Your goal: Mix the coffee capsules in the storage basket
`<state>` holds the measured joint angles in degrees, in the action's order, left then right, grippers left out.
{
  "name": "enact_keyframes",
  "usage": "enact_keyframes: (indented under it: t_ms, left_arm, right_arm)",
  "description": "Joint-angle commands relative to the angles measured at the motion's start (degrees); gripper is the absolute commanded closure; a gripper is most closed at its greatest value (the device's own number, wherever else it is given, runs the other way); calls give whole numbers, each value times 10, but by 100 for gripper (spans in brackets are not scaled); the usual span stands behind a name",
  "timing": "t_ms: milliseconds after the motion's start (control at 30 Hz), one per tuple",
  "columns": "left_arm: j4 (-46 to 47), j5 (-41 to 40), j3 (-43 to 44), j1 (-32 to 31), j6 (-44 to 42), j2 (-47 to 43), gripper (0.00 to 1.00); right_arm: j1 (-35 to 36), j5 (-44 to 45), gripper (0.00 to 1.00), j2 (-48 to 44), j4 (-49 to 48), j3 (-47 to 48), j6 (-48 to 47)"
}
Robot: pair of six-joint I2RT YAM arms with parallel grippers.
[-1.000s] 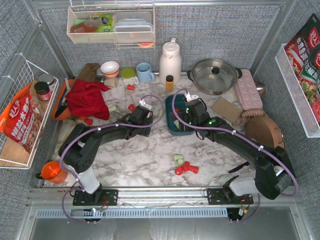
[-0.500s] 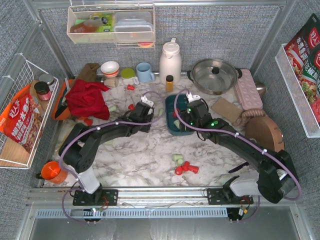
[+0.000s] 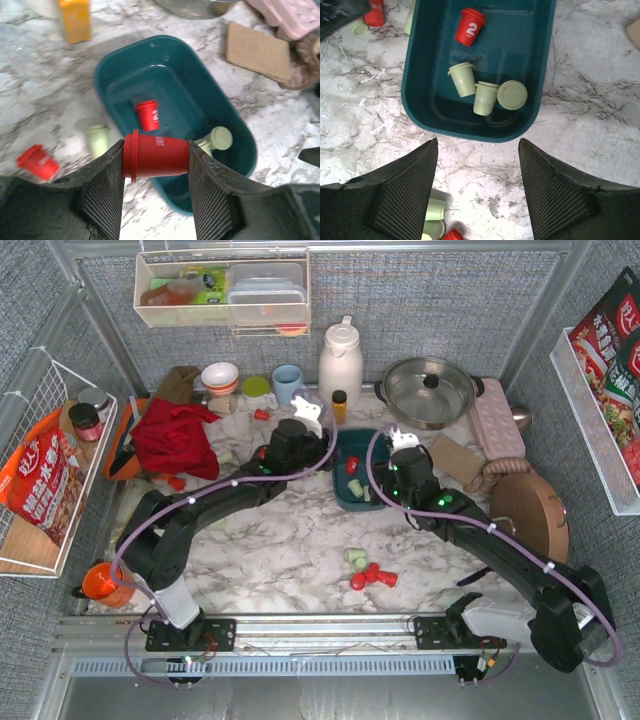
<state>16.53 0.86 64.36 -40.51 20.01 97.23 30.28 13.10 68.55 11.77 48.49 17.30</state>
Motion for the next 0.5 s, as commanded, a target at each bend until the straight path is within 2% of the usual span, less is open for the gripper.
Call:
enact_keyframes:
  t_ms: [0, 167, 367, 467]
  left_arm:
    - [52, 30, 35, -20, 23, 37, 51]
    - [-3, 26, 90, -46, 27, 86, 49]
    - [-37, 11, 115, -56, 33, 106, 29]
    - [-34, -13, 101, -56, 33, 88, 24]
  right_arm:
    - [-7, 20, 30, -37, -36, -23, 16]
    - [-13, 27, 28, -77, -55, -50, 26]
    - [-17, 25, 27, -93, -54, -58, 32]
    - [-19, 25, 27, -98, -53, -59, 33]
